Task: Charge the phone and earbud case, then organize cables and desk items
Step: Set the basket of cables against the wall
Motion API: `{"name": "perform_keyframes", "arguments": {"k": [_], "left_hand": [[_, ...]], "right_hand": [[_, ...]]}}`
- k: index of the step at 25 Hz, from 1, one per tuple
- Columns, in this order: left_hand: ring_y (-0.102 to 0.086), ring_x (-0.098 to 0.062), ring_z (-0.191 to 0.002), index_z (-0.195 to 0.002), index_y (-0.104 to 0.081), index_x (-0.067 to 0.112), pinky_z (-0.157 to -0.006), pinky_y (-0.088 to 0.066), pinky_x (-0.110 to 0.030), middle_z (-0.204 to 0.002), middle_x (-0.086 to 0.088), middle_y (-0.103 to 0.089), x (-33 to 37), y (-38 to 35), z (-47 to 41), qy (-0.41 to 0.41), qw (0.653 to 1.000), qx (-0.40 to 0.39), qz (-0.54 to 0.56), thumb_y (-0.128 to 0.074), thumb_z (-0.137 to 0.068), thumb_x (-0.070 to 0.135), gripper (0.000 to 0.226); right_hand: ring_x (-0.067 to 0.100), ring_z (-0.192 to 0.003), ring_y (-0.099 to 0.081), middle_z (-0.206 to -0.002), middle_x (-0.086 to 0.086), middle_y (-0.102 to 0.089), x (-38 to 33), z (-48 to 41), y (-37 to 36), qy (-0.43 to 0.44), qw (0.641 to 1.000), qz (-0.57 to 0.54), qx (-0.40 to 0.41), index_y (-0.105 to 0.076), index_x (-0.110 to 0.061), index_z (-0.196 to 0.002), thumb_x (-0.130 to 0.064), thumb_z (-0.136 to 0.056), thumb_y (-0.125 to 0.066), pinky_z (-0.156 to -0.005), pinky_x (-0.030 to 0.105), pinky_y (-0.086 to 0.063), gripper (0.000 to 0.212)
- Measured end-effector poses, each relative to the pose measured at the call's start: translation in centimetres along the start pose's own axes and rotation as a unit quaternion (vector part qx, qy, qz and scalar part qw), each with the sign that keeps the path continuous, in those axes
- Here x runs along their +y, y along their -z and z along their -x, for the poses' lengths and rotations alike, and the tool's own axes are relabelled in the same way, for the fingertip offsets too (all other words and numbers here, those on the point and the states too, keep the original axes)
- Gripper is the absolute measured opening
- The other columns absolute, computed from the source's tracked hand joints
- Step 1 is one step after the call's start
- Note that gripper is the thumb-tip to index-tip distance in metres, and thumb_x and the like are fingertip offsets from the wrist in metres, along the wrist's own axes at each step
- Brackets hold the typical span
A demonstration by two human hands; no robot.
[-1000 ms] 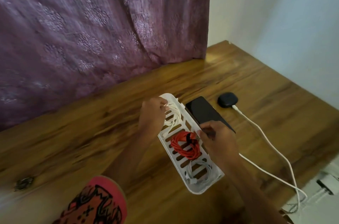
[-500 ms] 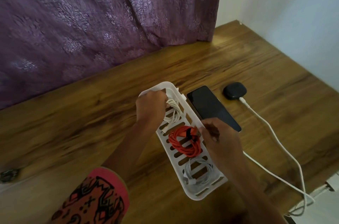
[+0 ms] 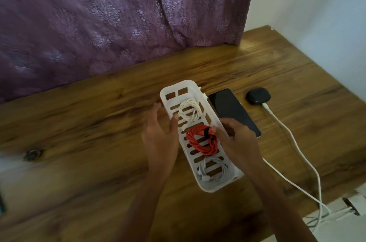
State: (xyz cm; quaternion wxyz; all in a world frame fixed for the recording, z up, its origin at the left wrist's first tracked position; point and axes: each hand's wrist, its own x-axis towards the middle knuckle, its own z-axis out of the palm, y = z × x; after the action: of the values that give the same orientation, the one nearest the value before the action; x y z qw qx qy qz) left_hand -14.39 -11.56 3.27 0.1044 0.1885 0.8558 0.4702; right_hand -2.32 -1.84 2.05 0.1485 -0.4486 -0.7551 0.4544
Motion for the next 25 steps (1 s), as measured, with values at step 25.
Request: {"name": "perform_keyframes", "arguments": {"k": [25], "left_hand": [[-0.057,0.001,-0.102,-0.139,-0.039,0.03,-0.078,-0.051,-0.015,-0.13,0.012,-0.055,7.3,-3.2,4.8,0.005,0.927,-0.26,0.271,-0.042,-0.097,0.02,0.043]], "right_hand": [[0.001,-0.079,-0.064,-0.095,0.001,-0.07,-1.8,-0.4,11.0,0.06,0.986,-0.148,0.041,-0.061,-0.034,-0.103,-0.013,-0.098,-0.041,-0.069,0.018,-0.053,0.03]]}}
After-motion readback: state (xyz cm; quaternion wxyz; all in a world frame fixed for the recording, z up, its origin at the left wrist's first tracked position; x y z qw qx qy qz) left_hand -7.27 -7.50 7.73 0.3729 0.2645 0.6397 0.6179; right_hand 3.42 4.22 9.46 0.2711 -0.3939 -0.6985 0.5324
